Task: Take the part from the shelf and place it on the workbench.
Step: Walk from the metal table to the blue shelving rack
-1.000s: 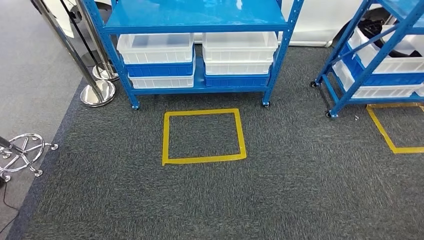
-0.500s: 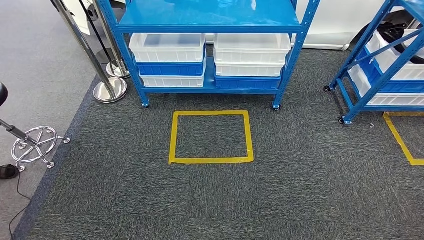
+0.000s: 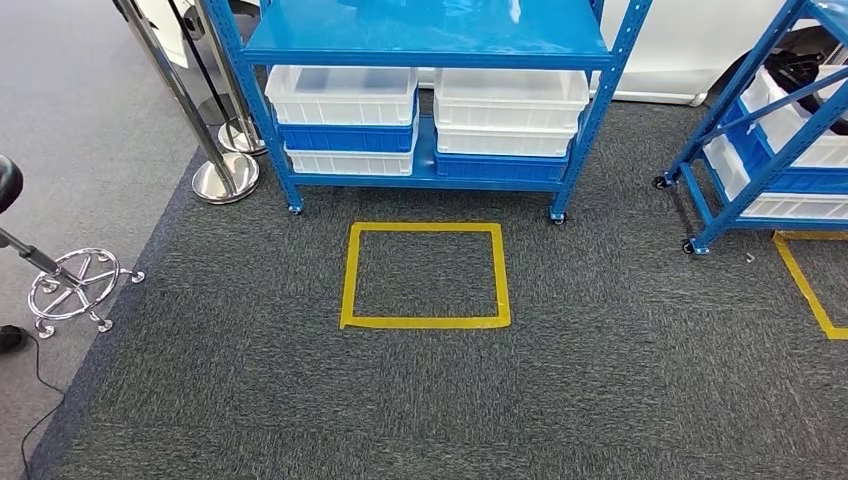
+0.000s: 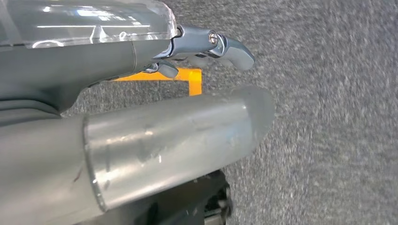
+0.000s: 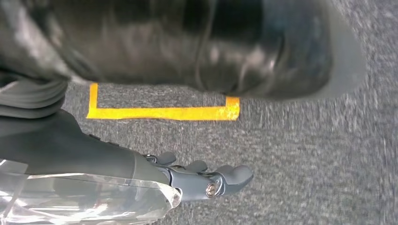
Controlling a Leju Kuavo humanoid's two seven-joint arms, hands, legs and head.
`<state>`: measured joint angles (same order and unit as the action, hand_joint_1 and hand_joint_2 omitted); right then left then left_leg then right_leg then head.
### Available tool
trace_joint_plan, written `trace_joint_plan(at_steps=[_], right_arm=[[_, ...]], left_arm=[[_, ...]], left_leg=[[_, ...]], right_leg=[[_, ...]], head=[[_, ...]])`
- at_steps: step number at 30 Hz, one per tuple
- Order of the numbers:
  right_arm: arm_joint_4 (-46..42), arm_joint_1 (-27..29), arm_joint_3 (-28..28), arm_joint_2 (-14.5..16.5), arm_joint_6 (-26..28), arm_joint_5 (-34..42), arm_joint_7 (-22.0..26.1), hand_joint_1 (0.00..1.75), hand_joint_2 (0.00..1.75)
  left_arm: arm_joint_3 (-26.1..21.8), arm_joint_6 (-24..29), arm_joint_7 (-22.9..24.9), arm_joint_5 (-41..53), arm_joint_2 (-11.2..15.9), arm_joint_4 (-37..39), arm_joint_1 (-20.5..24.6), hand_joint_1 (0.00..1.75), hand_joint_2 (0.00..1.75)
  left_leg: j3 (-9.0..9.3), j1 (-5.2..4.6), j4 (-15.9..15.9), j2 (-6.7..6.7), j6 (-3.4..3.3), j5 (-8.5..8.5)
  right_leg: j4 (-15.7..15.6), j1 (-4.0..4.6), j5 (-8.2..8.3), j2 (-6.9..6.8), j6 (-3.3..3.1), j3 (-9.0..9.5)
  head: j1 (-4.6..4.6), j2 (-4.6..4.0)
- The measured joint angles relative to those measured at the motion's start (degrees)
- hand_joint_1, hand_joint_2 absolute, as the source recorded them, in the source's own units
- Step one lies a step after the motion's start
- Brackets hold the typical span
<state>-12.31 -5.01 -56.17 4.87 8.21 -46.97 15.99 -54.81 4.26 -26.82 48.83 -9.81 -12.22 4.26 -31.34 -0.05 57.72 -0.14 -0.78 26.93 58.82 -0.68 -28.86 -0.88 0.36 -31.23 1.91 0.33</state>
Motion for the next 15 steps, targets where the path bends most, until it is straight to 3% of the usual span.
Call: trace_joint_plan(at_steps=[2,3,5,6,7,8,11,13,15], right_arm=[[0.01,0.02,0.15,0.15,0.03,-0.67,-0.26,0.00,0.00],[0.02,0.06,0.24,0.19,0.05,-1.03,-0.44,0.00,0.00],[0.07,0.14,0.34,0.30,0.07,-1.49,-0.79,0.00,0.00],[0.08,0.21,0.35,0.33,0.07,-1.61,-0.91,0.00,0.00],[0.09,0.27,0.37,0.35,0.07,-1.65,-1.01,0.00,0.00],[0.09,0.36,0.39,0.35,0.07,-1.70,-1.07,0.00,0.00],[0.09,0.47,0.53,0.35,0.08,-2.08,-1.40,0.00,0.00],[0.10,0.46,0.73,0.39,0.13,-2.61,-2.00,0.00,0.00],[0.11,0.50,0.90,0.47,0.15,-2.86,-2.31,0.00,0.00]], left_arm=[[-0.36,-0.31,-0.21,-0.50,0.15,0.00,-0.16,0.00,0.00],[-0.53,-0.48,-0.28,-0.68,0.19,0.00,-0.20,0.00,0.00],[-0.85,-0.65,-0.32,-0.85,0.25,0.00,-0.23,0.00,0.00],[-0.97,-0.67,-0.32,-0.90,0.28,0.00,-0.27,0.00,0.00],[-1.07,-0.69,-0.32,-0.92,0.31,0.00,-0.32,0.00,0.00],[-1.13,-0.69,-0.32,-0.97,0.33,0.00,-0.36,0.00,0.00],[-1.25,-0.69,-0.26,-1.05,0.33,0.00,-0.47,0.00,0.00],[-1.39,-0.68,0.14,-1.03,0.32,0.00,-0.55,0.00,0.00],[-1.52,-0.67,0.78,-0.88,0.32,0.00,-0.69,0.00,0.00]], left_leg=[[0.39,0.32,-0.89,-0.04,-0.65,-0.50],[0.55,0.51,-1.27,-0.02,-0.94,-0.74],[0.44,0.45,-1.31,0.01,-1.22,-0.83],[0.37,0.40,-1.23,-0.01,-1.25,-0.79],[0.35,0.37,-1.14,-0.06,-1.27,-0.72],[0.37,0.36,-1.03,-0.14,-1.23,-0.63],[0.42,0.31,-0.37,-0.36,-0.63,-0.11],[0.29,0.14,0.02,-0.38,-0.03,0.22],[0.33,0.13,0.03,-0.38,0.53,0.33]], right_leg=[[1.20,0.04,-1.09,0.16,0.50,-0.35],[3.37,0.03,-2.52,0.34,0.67,-1.33],[10.56,-0.14,-6.17,0.60,0.88,-4.90],[13.82,-0.21,-7.24,0.64,1.01,-6.62],[15.46,-0.26,-7.23,0.64,1.13,-7.59],[14.87,-0.32,-6.05,0.64,1.20,-7.48],[4.22,-0.43,-0.30,0.75,1.02,-2.75],[0.61,-0.29,0.71,0.89,0.52,-1.20],[0.57,-0.15,0.69,0.92,-0.15,-1.20]], head=[[0.05,0.00],[0.08,0.00],[0.10,0.00],[0.10,0.00],[0.09,0.00],[0.10,0.00],[0.11,0.00],[0.09,0.00],[0.06,0.00]])
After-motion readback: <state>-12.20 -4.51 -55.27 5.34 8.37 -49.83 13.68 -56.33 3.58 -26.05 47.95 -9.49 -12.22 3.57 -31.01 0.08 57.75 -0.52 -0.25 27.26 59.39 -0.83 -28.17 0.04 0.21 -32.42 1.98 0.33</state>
